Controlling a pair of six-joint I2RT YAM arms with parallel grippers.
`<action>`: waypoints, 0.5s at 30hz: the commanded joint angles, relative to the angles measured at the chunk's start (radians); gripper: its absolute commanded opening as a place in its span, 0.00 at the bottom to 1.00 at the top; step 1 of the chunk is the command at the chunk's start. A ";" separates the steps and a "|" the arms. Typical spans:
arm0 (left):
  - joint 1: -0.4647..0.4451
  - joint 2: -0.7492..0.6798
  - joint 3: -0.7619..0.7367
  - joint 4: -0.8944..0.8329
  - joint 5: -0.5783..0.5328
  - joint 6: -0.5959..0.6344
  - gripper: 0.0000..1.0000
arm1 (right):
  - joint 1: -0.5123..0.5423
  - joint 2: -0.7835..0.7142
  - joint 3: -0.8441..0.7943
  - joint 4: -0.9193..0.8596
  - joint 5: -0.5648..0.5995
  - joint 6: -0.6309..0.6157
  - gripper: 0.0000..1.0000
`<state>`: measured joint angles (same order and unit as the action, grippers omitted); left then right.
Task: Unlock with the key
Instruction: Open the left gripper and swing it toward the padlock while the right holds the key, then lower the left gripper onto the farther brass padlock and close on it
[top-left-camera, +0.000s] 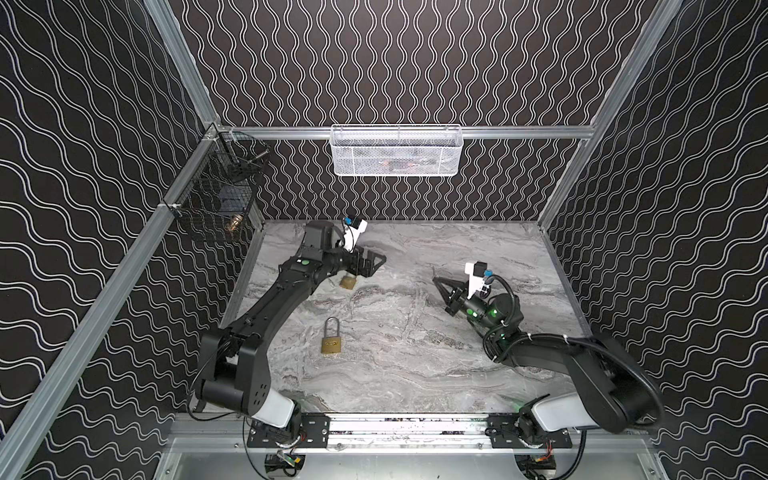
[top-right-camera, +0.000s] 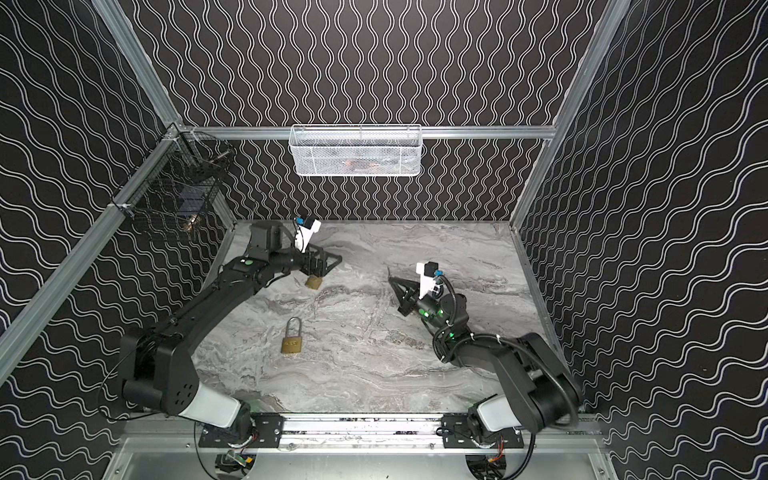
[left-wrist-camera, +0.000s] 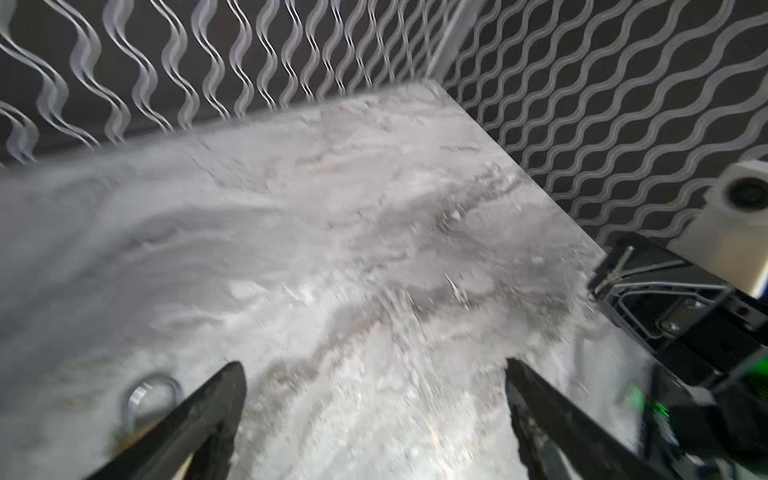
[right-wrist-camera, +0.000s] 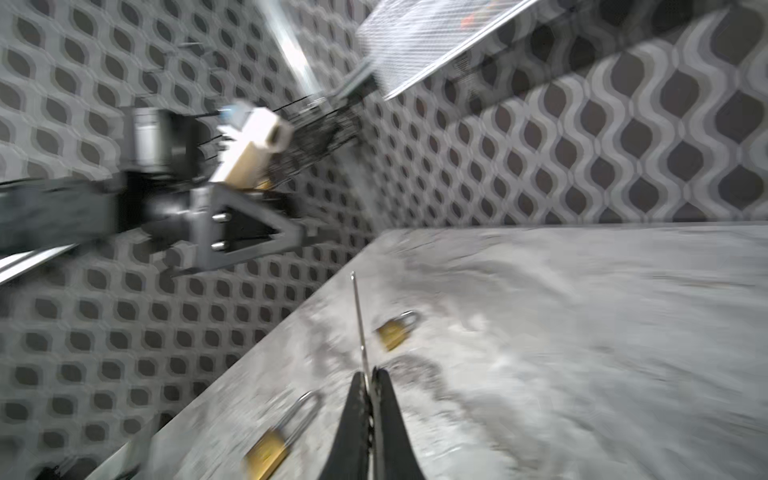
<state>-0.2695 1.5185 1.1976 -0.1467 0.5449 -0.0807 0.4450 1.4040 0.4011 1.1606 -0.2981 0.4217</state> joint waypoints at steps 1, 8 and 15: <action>-0.002 0.014 -0.031 -0.007 -0.170 -0.104 0.99 | 0.003 -0.066 -0.010 -0.267 0.293 -0.056 0.00; -0.102 0.196 0.159 -0.369 -0.647 -0.046 0.99 | 0.026 -0.098 0.014 -0.377 0.387 -0.059 0.00; -0.077 0.437 0.320 -0.535 -0.742 -0.065 0.83 | 0.027 -0.032 0.027 -0.250 0.113 -0.074 0.00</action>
<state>-0.3653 1.9064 1.4883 -0.5716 -0.1440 -0.1474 0.4702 1.3533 0.4107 0.8337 -0.0555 0.3630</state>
